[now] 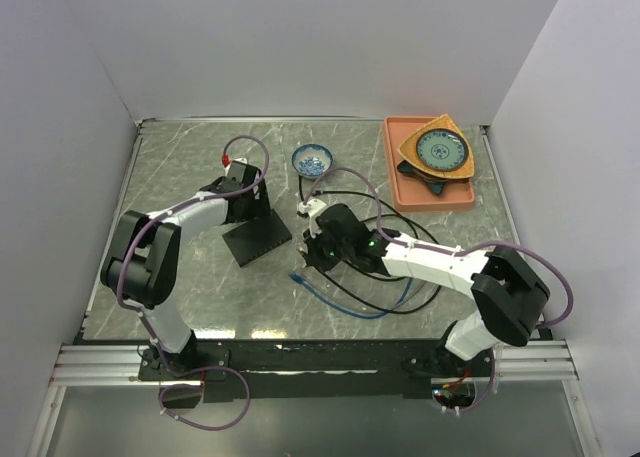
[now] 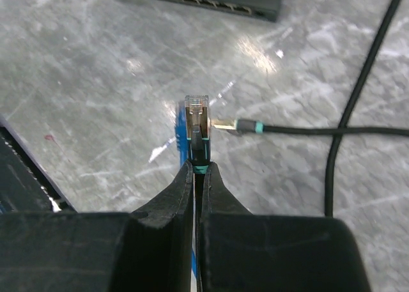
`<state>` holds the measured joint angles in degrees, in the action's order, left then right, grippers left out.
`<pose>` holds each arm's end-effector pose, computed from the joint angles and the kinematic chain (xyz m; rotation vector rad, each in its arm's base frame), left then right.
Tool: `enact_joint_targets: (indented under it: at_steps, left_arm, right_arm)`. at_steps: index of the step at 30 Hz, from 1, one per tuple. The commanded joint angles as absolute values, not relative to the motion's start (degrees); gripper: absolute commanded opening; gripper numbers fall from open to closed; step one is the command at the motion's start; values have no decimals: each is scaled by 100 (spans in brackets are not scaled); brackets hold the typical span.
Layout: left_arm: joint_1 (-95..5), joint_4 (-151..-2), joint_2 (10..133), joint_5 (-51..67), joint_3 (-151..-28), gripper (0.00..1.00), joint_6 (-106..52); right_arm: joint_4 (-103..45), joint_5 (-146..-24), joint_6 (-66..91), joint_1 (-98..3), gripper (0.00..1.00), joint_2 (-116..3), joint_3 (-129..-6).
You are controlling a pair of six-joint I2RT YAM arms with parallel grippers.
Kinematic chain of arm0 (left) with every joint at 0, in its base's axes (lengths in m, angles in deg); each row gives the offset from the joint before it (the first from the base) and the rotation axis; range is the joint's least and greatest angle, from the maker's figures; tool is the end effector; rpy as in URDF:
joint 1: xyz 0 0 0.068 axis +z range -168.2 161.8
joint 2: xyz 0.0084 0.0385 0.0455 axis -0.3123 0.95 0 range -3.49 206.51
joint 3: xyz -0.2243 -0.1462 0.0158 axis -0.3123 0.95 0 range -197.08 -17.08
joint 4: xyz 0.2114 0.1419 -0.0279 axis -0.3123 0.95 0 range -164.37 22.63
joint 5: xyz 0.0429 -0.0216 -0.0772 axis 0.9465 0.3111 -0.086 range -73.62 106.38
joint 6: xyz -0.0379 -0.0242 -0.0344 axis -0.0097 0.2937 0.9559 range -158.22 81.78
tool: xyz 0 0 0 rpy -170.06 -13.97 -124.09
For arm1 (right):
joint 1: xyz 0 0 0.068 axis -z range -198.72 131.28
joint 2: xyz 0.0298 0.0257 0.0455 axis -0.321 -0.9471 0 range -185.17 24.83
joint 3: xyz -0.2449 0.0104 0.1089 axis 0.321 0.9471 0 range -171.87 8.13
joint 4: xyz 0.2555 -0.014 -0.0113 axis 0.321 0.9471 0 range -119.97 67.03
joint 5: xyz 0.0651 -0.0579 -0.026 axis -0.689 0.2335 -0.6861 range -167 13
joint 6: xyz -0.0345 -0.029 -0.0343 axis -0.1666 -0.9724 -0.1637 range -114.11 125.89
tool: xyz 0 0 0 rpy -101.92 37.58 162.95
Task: Insert the plug into the switch port
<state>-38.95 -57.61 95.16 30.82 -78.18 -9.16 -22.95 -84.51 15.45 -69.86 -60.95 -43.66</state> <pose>0.3317 -0.1151 0.1803 -0.2800 2.4607 -0.0513 0.1957 0.2511 0.2137 -0.9106 2.1986 0.6824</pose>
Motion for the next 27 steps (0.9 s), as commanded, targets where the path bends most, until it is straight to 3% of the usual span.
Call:
enact_joint_targets:
  at_steps: [1,17,27]
  left_arm:
    - [-3859,-6206,9548,2597,-7957,96,-1088]
    - [-3859,-5802,10558,2130,-8766,99,-1133]
    - [-3850,-6171,10023,1550,-7713,90,-711]
  right_arm:
    - [-2496,-8649,1591,-7032,0,-6227,-4794]
    - [-2268,-8913,1573,-7234,0,-6596,-5199]
    - [-2215,-8904,1547,-7427,0,-6781,-5296]
